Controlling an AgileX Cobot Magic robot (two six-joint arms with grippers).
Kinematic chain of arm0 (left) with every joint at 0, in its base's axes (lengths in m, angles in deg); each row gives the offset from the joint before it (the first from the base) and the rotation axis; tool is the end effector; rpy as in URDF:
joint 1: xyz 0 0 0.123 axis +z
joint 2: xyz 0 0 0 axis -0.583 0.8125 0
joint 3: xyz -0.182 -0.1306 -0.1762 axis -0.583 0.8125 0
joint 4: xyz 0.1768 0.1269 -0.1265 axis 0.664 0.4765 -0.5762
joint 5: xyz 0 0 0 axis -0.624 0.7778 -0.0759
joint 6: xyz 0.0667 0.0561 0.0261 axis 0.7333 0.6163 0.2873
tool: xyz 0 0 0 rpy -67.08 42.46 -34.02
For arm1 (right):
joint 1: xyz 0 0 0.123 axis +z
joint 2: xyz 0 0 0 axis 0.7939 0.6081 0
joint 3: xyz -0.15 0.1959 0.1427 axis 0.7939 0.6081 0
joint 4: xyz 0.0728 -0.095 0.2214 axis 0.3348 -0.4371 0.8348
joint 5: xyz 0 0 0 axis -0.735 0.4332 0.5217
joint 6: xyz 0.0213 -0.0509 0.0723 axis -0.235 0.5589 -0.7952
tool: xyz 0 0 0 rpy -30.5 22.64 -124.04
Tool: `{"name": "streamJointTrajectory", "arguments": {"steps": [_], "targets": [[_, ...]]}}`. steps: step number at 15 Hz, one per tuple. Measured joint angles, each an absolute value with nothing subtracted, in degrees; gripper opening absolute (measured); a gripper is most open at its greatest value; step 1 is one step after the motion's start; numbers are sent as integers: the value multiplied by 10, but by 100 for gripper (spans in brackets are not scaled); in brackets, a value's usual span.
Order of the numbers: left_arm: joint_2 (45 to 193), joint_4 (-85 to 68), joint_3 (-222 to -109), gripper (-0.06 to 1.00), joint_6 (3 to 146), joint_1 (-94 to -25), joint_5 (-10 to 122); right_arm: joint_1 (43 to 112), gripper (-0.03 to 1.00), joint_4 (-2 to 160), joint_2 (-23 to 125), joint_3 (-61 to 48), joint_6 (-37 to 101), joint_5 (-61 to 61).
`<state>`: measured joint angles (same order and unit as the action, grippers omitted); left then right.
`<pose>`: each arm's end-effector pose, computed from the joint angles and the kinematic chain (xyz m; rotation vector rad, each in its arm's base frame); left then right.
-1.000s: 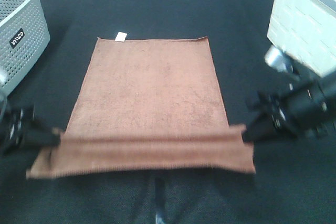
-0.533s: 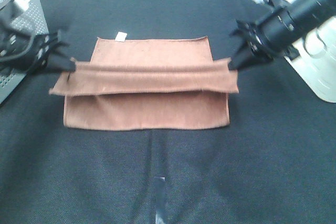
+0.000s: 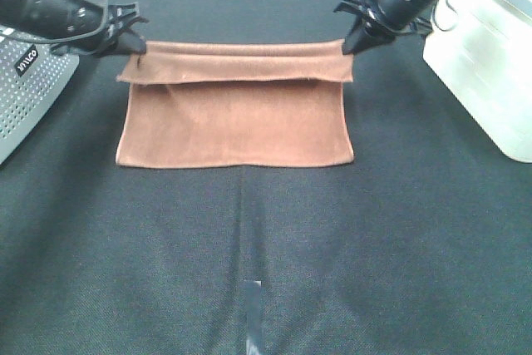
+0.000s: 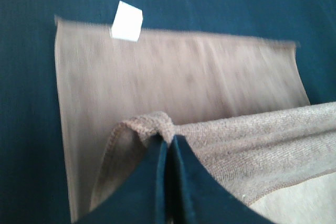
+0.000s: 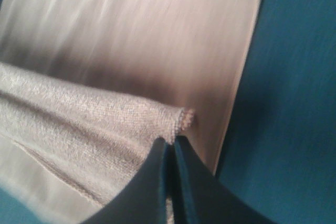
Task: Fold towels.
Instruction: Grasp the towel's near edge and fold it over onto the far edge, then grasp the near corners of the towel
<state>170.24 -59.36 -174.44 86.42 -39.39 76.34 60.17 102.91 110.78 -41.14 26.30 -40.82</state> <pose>0.4768 -0.0650 0.1680 -0.0654 2.3159 -0.6216 0.5040 0.1044 0.1967 -0.2337 2.5681 0.6103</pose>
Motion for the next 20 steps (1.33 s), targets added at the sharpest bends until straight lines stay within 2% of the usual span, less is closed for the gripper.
{"name": "streamJointTrajectory", "arguments": {"steps": [2,3,6,8,10,11,13,14,15,17,20], "targets": [[1775,-592,-1848,1,863,-394,763,602,0,1017,1189,-526,262,-403],[1775,-592,-1848,1,863,-394,763,602,0,1017,1189,-526,262,-403],[1867,-593,-1955,1,862,-394,762,602,0,996,1272,-630,262,-376],[1920,-596,-2009,1,862,-396,759,602,0,984,1310,-650,264,-340],[1953,-602,-2043,13,862,-397,754,602,3,981,1331,-651,264,-311],[1954,-602,-2045,24,862,-397,746,602,13,981,1334,-651,264,-306],[1954,-603,-2049,55,862,-397,742,602,45,979,1334,-653,264,-298],[1954,-603,-2049,67,862,-397,742,602,60,976,1331,-653,264,-300],[1954,-603,-2049,74,862,-397,747,602,68,972,1327,-653,264,-311],[1951,-602,-2049,78,862,-396,777,602,73,954,1308,-653,264,-355],[1920,-590,-2049,79,862,-382,871,602,74,935,1278,-654,244,-451]]}}
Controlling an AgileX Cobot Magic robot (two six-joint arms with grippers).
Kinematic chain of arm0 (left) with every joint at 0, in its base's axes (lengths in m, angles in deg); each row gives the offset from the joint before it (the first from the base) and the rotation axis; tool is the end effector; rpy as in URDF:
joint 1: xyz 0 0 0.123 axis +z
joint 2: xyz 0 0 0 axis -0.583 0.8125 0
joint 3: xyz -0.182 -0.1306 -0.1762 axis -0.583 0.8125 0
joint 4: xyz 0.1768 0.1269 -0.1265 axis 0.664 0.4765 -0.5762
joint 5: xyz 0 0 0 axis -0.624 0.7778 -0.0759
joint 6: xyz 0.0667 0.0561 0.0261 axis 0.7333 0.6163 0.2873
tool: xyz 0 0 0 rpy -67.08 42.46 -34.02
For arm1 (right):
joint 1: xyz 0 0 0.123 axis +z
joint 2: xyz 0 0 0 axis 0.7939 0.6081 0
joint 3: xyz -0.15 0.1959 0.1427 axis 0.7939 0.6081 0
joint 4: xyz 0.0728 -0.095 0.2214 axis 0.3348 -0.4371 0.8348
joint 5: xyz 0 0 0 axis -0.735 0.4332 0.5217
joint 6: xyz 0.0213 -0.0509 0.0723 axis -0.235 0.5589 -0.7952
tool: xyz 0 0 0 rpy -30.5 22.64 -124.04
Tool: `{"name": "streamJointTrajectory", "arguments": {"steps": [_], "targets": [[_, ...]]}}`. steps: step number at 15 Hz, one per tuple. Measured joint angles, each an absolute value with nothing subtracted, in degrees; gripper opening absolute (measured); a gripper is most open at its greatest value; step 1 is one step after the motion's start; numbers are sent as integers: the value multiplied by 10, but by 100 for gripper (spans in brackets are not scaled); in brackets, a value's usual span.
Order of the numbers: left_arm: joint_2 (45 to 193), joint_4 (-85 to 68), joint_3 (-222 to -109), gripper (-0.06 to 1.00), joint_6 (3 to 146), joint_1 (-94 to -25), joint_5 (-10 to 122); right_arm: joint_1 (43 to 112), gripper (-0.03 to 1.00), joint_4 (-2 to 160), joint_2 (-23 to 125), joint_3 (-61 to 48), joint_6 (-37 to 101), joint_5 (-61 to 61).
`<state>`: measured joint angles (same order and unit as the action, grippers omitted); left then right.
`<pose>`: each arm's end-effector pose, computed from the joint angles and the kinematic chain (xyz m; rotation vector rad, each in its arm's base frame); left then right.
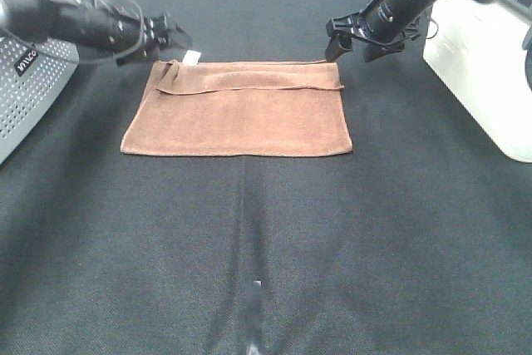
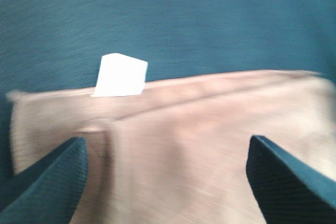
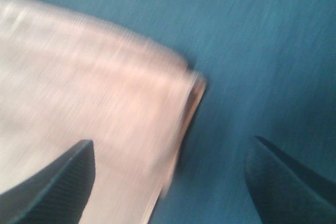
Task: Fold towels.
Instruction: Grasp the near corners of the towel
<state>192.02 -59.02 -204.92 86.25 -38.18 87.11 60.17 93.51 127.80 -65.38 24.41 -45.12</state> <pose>0.5539 -0.0715 0.1248 0.0711 2.2461 -0.7673 0.5525 0.1022 0.1533 -0.3371 2.5485 0.4375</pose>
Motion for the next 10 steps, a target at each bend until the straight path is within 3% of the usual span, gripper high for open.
{"name": "streamJointTrajectory", "arguments": {"steps": [6,10], "targets": [[1909,-498,-2050,79,726,-358,1037,602,74,928,1255,-654,199,-587],[1899,-478,-2031,79,682,-358,1103,602,73,932,1240,-645,172,-599]]}}
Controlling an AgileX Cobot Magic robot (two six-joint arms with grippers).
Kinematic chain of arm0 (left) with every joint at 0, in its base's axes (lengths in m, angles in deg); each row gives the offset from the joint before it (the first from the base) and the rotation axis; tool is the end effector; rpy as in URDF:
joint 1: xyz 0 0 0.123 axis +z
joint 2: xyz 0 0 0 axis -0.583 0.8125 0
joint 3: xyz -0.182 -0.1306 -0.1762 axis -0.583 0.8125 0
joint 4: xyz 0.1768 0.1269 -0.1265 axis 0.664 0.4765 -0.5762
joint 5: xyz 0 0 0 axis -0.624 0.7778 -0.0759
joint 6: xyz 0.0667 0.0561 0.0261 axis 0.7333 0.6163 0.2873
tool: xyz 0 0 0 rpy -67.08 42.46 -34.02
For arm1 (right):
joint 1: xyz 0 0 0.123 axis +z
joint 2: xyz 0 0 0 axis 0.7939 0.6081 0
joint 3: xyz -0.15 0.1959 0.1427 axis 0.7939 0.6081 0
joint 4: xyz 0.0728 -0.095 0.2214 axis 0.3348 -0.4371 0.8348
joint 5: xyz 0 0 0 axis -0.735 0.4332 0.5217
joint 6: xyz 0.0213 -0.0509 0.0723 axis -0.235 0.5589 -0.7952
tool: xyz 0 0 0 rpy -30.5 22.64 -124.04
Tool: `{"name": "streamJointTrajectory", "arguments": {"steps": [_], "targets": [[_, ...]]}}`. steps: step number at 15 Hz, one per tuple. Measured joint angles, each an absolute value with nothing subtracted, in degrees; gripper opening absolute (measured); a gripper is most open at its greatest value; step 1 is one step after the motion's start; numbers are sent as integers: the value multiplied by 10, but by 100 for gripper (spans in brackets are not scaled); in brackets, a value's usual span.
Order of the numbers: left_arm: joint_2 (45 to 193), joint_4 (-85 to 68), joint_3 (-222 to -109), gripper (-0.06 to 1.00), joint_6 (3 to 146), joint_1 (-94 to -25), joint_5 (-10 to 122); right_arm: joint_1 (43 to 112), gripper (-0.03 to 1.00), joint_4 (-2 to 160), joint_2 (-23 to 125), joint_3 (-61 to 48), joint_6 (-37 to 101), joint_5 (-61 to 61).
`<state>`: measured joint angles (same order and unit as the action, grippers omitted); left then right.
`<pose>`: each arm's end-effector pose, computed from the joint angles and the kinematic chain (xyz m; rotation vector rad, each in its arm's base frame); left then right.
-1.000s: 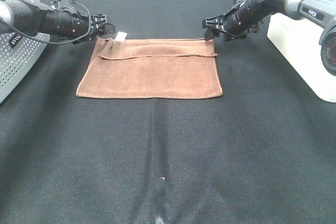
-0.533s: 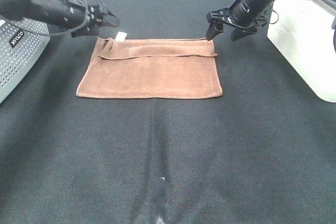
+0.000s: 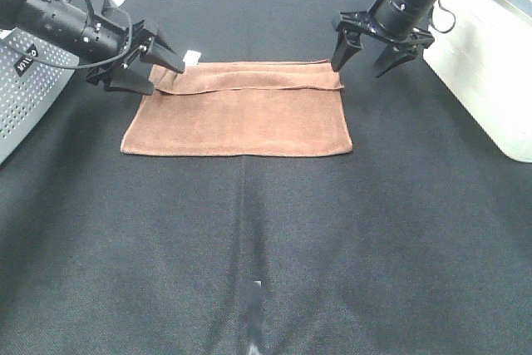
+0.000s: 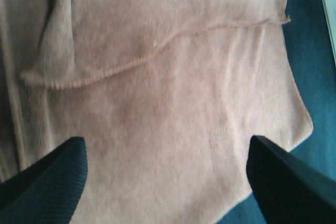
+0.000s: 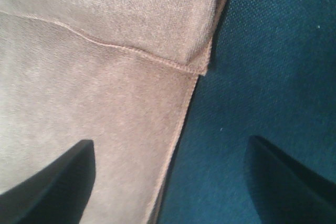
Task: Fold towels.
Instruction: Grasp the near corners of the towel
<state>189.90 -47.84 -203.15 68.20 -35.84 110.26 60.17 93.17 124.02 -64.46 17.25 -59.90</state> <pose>0.5187 -0.0635 0.1239 0.0490 2.5966 -1.0510 0.5270 0.1025 0.1761 -0.2791 2.7698 0.5281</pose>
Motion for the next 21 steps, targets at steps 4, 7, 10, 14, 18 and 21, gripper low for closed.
{"name": "streamJointTrajectory", "arguments": {"steps": [4,7,10,14,18,21], "targets": [[1811,-476,-1872,79,681,-358,1040,602,69,932,1190,-548,171,-599],[1778,-473,-1802,79,683,-358,1006,602,69,942,1152,-447,175,-590],[1765,-443,-1759,79,683,-358,980,602,69,992,1109,-334,205,-531],[1765,-415,-1758,79,683,-358,962,602,69,1017,1108,-276,240,-461],[1765,-414,-1758,79,676,-365,919,602,69,1023,1108,-276,254,-434],[1765,-411,-1758,79,669,-366,894,602,69,1023,1119,-276,260,-432]]}}
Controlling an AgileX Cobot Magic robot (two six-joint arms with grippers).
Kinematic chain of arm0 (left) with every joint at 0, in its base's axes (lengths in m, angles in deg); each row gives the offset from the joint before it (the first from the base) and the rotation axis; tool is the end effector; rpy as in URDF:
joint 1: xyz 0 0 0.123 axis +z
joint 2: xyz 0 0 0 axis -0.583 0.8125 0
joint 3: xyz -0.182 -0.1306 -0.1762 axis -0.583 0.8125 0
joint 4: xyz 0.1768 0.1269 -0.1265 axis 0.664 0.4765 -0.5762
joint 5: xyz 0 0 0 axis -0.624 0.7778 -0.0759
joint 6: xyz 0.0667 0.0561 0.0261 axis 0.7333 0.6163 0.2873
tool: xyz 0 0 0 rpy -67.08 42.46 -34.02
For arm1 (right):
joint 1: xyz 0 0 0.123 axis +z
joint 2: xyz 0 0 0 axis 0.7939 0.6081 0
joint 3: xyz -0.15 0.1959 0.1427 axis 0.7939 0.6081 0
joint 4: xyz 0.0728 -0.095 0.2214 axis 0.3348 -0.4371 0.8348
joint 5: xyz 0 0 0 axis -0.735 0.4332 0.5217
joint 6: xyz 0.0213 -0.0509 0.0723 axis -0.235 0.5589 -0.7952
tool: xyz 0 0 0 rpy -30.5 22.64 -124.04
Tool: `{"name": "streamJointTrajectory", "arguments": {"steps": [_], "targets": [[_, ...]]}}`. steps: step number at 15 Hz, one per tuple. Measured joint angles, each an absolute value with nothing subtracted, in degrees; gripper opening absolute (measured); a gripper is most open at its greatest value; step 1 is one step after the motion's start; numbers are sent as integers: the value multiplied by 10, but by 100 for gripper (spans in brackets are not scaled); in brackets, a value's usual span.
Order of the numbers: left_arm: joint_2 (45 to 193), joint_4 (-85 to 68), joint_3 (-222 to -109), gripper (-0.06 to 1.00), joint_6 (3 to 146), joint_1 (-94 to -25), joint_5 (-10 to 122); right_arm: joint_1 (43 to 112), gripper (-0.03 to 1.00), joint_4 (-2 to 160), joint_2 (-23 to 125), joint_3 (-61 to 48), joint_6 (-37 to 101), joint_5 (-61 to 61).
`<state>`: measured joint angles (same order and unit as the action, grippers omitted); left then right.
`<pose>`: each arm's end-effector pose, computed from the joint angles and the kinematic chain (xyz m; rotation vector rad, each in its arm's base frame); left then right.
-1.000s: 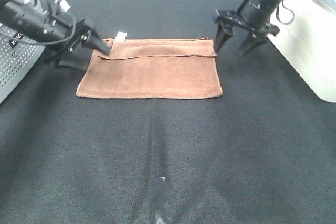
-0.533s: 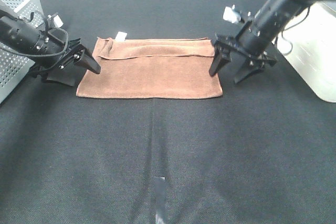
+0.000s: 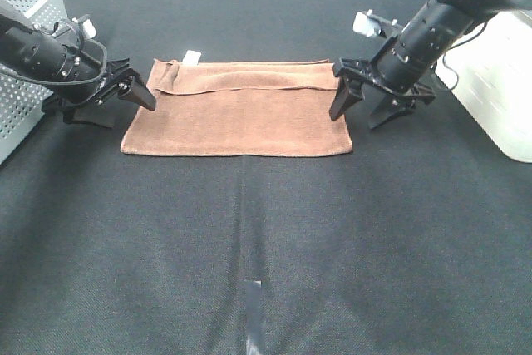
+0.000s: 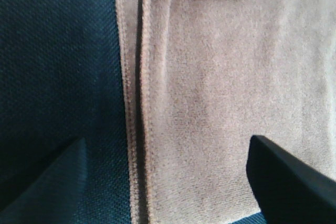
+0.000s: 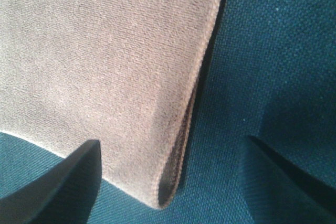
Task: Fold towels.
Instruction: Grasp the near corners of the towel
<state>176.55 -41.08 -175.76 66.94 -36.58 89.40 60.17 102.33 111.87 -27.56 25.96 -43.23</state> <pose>0.4643 -0.0474 0.1096 -0.1504 2.6632 -0.6900 0.4674 0.1001 0.1211 -0.1944 2.8629 0.6429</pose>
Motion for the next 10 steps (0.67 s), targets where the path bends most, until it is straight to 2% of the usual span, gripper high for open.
{"name": "streamJointTrajectory", "arguments": {"steps": [3,5,6,8,10], "targets": [[1776,-417,-1758,79,668,-374,895,602,69,1028,1135,-276,260,-431],[1786,-419,-1759,73,668,-384,895,602,67,1037,1136,-276,260,-428],[1790,-421,-1760,70,668,-388,893,602,61,1051,1142,-276,260,-428],[1793,-423,-1761,58,661,-396,892,602,46,1074,1149,-276,268,-433],[1798,-422,-1761,33,652,-403,897,602,23,1088,1156,-276,277,-445]]}}
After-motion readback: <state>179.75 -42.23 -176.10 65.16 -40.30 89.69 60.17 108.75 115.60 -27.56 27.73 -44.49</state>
